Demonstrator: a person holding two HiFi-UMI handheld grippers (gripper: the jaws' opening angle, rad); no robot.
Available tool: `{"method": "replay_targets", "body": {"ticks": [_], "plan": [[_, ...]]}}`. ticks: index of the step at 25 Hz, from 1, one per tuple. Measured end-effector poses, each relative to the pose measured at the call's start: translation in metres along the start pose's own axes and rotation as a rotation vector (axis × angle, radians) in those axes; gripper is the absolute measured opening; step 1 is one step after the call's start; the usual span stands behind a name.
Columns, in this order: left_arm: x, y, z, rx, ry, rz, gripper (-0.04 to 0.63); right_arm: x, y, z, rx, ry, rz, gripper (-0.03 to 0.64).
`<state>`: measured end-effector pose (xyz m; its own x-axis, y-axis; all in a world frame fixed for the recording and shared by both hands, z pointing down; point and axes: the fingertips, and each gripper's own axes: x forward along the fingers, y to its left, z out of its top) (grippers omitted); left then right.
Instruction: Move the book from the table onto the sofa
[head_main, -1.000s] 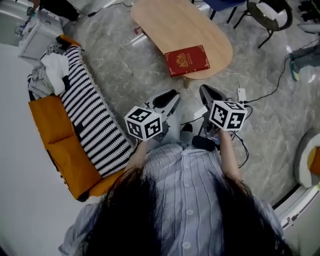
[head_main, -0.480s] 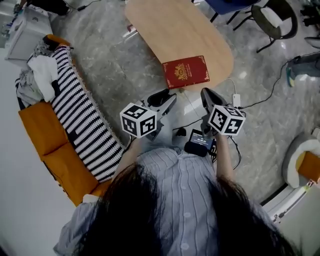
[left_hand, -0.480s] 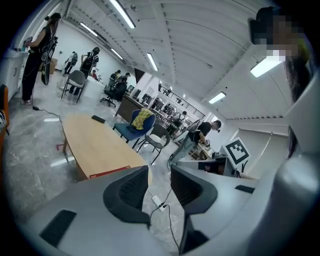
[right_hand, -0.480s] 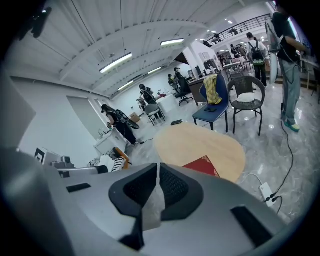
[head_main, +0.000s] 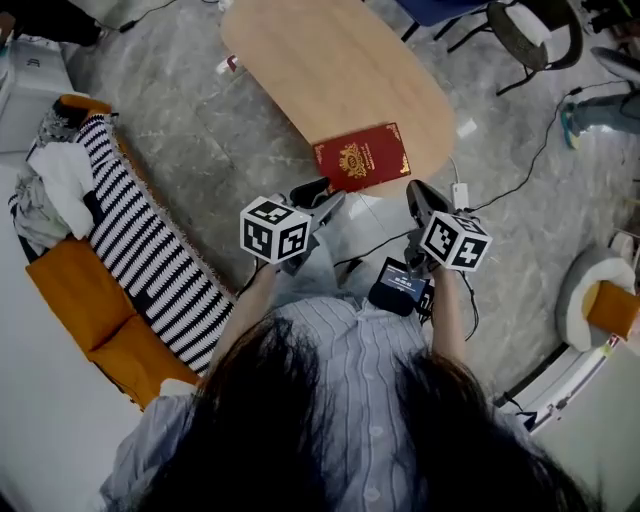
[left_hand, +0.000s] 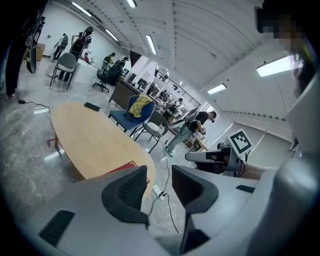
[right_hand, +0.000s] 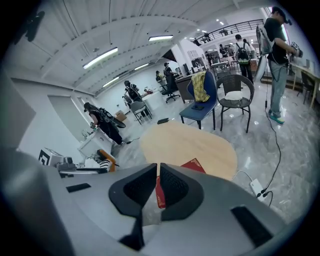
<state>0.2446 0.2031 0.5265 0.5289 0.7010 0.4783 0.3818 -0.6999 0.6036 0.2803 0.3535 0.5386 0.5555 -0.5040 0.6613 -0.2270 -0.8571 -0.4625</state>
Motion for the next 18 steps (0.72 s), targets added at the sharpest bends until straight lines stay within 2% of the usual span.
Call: {"method": "replay_targets", "body": {"ticks": [5, 10, 14, 18], "plan": [[0.018, 0.021, 0.007, 0.016, 0.063, -0.035, 0.161, 0.017, -0.012, 0.014, 0.004, -0.007, -0.033, 0.028], [0.034, 0.039, -0.009, 0.016, 0.168, -0.032, 0.171, 0.036, -0.03, 0.013, 0.077, 0.058, -0.012, 0.029], [0.05, 0.056, -0.021, -0.031, 0.186, -0.008, 0.185, 0.051, -0.053, 0.019, 0.095, 0.059, -0.008, 0.029], [0.066, 0.077, -0.034, -0.088, 0.191, 0.034, 0.199, 0.074, -0.082, 0.011, 0.074, 0.112, -0.024, 0.029]]}}
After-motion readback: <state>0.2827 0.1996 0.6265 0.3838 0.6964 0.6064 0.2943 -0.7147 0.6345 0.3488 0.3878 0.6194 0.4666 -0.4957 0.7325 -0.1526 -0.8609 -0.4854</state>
